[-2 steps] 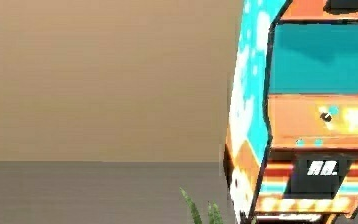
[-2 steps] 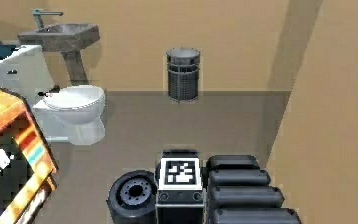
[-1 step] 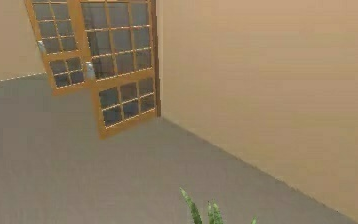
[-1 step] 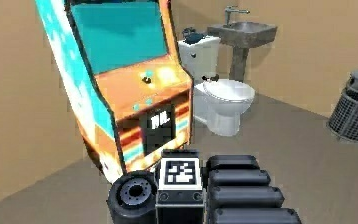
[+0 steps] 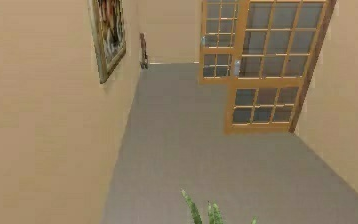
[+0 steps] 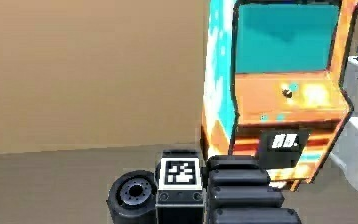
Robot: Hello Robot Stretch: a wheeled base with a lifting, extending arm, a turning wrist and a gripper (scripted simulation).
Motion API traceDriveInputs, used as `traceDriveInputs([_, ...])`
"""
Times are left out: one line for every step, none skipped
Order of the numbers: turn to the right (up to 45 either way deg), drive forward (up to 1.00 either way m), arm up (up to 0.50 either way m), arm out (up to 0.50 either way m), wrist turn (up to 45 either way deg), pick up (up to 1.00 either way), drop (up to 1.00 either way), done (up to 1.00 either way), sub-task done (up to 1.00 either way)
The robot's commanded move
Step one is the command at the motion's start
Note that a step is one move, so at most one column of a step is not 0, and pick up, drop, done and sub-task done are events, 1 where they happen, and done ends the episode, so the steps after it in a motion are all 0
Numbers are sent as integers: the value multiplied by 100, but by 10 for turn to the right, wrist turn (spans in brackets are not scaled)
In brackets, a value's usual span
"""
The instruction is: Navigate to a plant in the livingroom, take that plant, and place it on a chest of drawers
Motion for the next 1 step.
traceDriveInputs([0, 100, 0, 0, 0, 0, 0, 0, 0])
